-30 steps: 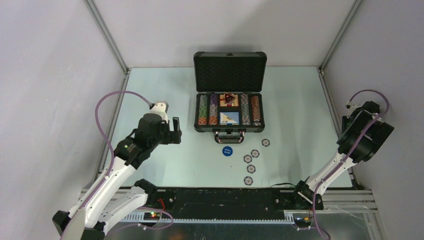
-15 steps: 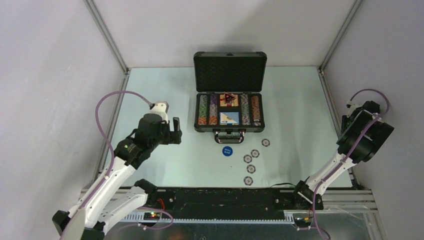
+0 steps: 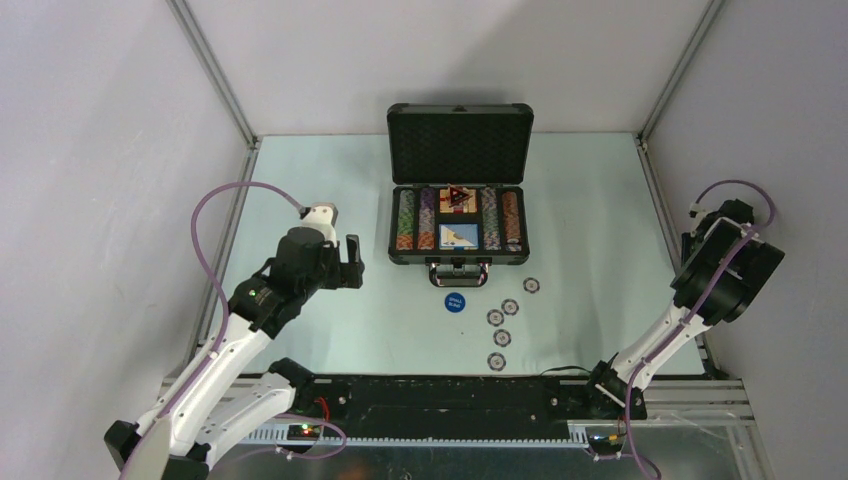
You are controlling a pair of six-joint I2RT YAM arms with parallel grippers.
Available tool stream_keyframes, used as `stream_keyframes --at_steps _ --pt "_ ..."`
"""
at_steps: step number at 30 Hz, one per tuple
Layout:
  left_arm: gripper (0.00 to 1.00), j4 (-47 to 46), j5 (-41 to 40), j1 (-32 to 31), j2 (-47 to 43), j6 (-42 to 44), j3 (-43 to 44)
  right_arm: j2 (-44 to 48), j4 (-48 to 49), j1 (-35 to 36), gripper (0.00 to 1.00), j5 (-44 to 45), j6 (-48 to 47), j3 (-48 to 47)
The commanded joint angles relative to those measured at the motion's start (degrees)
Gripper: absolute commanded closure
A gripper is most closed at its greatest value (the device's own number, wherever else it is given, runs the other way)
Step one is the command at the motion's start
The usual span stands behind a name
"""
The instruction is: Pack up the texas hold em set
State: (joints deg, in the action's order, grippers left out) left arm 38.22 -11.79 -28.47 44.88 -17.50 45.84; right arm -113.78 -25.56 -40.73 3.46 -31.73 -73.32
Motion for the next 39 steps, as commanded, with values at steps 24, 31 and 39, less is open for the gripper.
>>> stream_keyframes --at_steps 24,31,39 --pt "0.09 -1.33 -0.75 -0.36 -0.67 1.15 -0.14 0.24 3.38 -0.76 0.79 9.06 3.56 1.25" --pt "0.09 -1.38 -0.77 -0.28 -0.84 1.15 0.16 7.49 6.11 0.79 0.77 3.89 9.41 1.29" --pt "0.07 -1.25 -3.35 -0.34 -1.61 0.92 1.14 19.3 10.64 8.14 0.7 -2.07 19.75 4.0"
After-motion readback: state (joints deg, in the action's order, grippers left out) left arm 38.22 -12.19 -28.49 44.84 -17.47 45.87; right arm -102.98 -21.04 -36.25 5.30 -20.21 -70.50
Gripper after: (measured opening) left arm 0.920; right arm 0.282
